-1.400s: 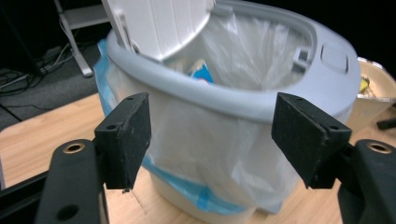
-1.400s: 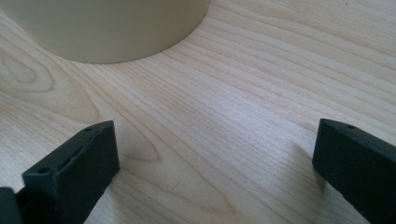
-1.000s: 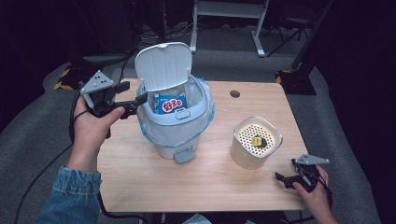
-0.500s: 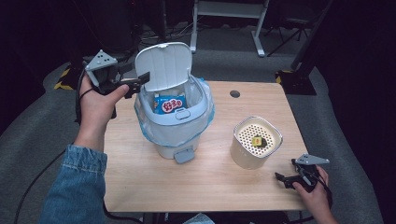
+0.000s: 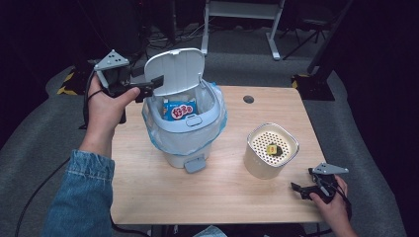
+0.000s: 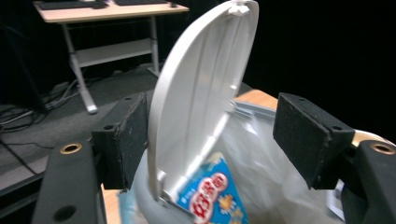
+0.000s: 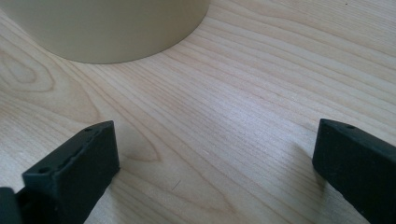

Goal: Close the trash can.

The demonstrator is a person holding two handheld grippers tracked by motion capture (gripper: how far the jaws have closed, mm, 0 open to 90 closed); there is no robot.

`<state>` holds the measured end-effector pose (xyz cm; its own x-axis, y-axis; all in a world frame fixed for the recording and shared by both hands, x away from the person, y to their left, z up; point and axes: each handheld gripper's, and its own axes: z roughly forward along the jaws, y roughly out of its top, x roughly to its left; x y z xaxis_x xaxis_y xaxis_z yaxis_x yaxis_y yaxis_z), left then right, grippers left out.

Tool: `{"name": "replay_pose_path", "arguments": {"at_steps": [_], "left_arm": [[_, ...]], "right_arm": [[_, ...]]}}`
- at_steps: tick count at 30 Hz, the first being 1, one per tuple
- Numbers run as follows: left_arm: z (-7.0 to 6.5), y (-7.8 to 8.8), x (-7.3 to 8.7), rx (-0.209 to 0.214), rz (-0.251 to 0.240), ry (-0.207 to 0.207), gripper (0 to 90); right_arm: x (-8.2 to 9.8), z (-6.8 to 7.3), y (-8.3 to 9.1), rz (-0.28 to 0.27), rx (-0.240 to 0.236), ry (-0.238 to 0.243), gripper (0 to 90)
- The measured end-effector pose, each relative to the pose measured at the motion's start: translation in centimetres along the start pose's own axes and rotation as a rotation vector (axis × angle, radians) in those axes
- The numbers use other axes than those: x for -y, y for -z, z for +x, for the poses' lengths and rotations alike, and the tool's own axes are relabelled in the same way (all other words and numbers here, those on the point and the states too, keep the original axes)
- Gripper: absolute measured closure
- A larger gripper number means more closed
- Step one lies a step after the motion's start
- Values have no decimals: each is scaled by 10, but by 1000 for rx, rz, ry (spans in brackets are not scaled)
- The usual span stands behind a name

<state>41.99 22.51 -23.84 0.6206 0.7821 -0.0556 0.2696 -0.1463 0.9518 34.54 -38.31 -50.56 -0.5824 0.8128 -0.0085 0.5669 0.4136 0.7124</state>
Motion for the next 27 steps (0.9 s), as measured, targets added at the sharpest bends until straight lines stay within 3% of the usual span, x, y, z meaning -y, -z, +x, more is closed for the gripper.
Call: {"name": "replay_pose_path", "arguments": {"at_steps": [7,17,23,27], "left_arm": [[-21,11,9,78,46,-36,284],[-51,3,26,207,77,-73,290],[-56,-9,31,258,113,-9,354],[-57,-17,33,245,134,-7,396]], "right_arm": [[0,0,0,0,0,0,6],[0,0,0,0,0,0,5],[0,0,0,0,0,0,5],[0,0,0,0,0,0,5]]}}
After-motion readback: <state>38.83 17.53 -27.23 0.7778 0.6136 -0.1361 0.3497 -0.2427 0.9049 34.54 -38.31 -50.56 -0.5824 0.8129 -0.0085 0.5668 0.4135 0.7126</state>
